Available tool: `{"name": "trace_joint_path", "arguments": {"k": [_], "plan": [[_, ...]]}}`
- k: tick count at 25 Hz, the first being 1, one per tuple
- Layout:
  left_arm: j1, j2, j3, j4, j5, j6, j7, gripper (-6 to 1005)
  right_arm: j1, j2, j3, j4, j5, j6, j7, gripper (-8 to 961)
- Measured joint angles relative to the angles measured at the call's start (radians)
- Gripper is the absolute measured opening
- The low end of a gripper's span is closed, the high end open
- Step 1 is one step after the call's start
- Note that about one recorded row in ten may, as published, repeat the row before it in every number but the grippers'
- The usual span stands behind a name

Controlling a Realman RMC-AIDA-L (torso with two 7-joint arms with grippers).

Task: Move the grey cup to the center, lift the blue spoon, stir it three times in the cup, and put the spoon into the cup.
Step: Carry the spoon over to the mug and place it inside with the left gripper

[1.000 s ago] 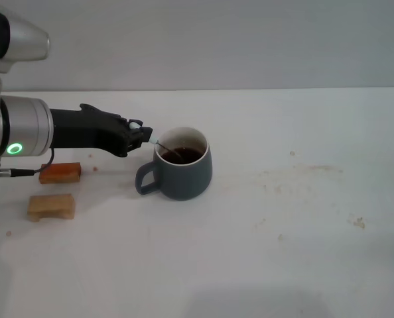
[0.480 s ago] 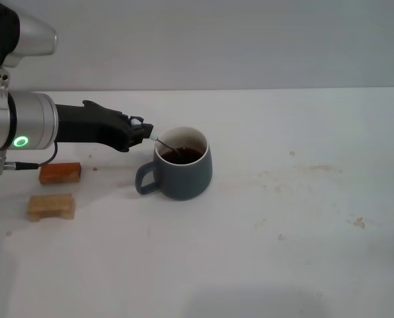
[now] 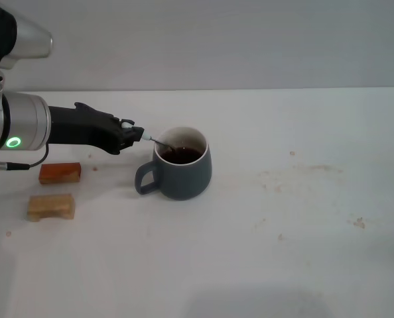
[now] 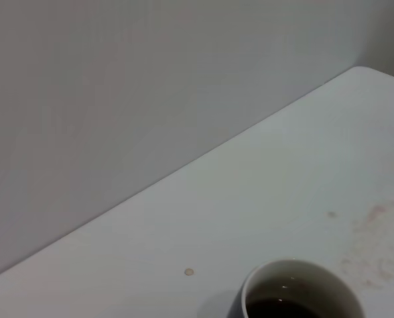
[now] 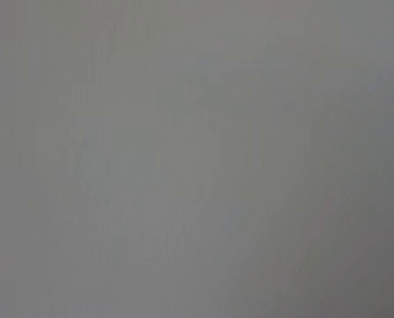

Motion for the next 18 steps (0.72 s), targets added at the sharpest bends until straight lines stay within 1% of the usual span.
{"name": "trace_joint_path", "arguments": {"k": [18], "plan": [[0.009, -0.006, 0.005, -0.033, -0.031, -0.086, -0.007, 179, 0.001, -0.001, -0.009, 0.005, 0.0, 0.0, -0.001, 38]]}}
